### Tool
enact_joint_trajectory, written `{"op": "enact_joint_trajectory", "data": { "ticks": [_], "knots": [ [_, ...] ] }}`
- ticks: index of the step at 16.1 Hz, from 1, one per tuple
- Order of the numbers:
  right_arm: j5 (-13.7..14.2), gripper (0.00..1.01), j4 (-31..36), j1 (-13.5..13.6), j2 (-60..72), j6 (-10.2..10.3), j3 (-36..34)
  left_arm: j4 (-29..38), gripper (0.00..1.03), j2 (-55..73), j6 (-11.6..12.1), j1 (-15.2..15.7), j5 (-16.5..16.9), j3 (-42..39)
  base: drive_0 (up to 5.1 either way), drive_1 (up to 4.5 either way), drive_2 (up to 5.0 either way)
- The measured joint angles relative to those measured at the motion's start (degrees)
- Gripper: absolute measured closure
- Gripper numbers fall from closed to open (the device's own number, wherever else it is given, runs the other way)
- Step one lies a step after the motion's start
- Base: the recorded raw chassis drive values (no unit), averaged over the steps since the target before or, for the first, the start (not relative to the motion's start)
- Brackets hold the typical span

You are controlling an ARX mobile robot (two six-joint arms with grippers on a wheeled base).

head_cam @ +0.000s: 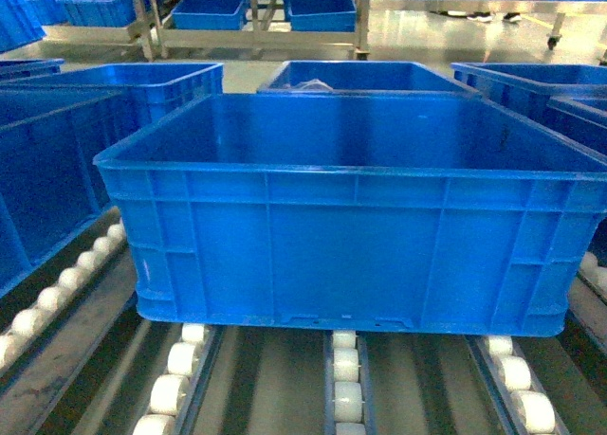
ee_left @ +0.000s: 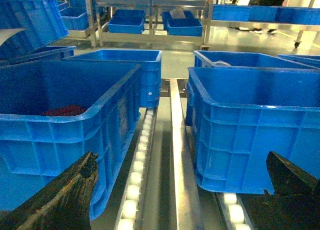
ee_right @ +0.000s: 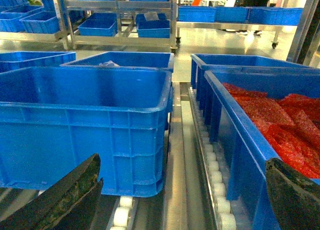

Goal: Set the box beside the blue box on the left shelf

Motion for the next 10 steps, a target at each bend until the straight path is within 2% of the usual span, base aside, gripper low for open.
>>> {"op": "enact_joint_trajectory", "data": {
  "ticks": [10],
  "knots": [
    [0.00,0.03,0.00,0.00,0.00,0.00,0.00,0.00,0.05,0.00,0.00,0.00,0.00,0.00,0.0,0.00,0.0]
  ]
}}
